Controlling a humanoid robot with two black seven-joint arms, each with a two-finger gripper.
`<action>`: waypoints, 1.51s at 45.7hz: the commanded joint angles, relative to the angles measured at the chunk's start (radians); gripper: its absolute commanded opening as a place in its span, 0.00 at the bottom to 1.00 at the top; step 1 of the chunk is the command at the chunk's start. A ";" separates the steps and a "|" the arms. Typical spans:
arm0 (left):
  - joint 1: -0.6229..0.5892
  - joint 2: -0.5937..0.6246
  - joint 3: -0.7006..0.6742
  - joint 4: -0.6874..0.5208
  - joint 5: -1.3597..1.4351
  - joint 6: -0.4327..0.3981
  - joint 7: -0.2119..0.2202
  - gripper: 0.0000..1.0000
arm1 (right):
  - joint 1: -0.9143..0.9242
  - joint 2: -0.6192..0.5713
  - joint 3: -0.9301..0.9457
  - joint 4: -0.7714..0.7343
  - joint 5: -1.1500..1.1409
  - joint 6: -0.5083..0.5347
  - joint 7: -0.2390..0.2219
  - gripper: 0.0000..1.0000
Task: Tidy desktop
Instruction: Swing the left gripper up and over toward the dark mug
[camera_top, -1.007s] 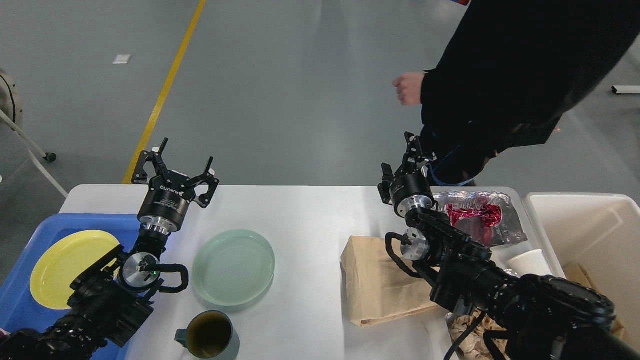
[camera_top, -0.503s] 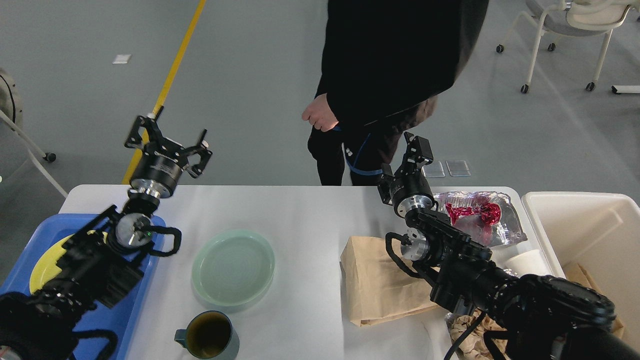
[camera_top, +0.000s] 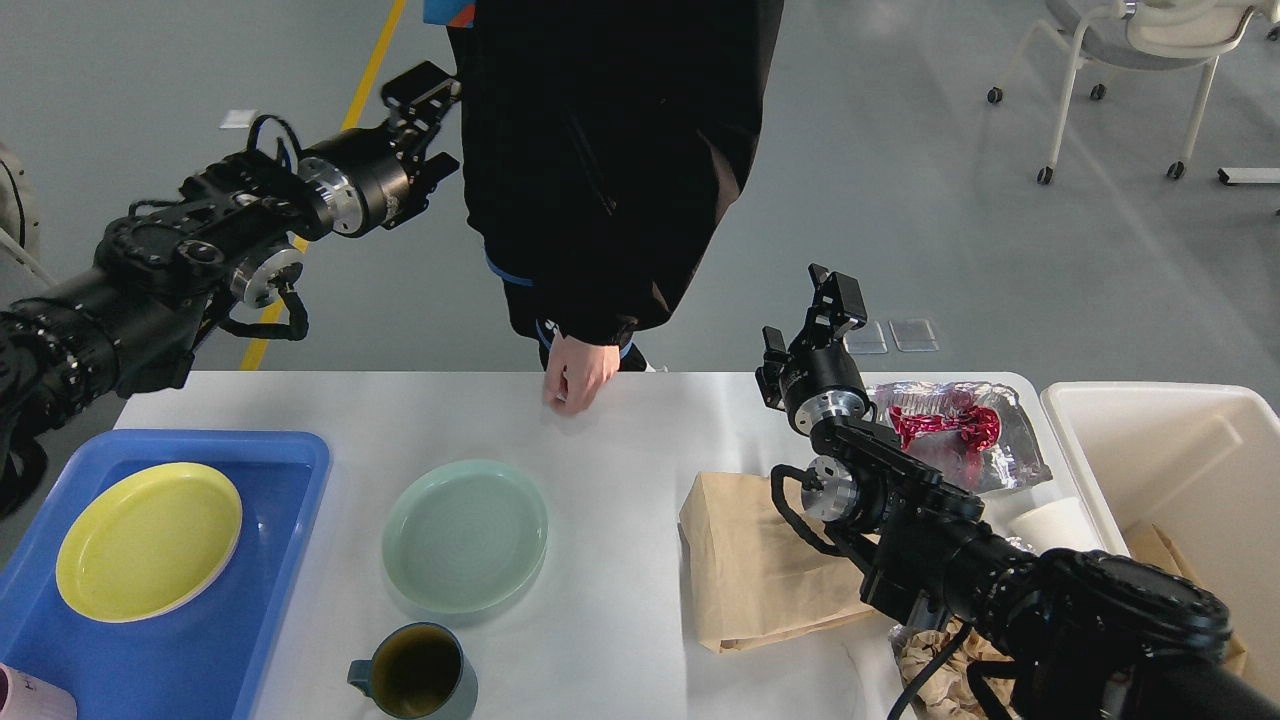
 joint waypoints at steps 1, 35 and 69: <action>-0.133 -0.012 0.189 -0.079 -0.001 -0.041 0.000 0.97 | 0.000 0.000 0.000 0.000 -0.001 0.000 0.000 1.00; -0.633 -0.099 0.861 -0.600 0.004 -0.392 -0.009 0.97 | 0.000 0.000 0.000 0.000 0.002 0.000 0.000 1.00; -0.716 -0.225 0.892 -1.073 0.327 -0.376 0.110 0.90 | 0.002 0.002 0.000 0.002 -0.001 0.000 0.000 1.00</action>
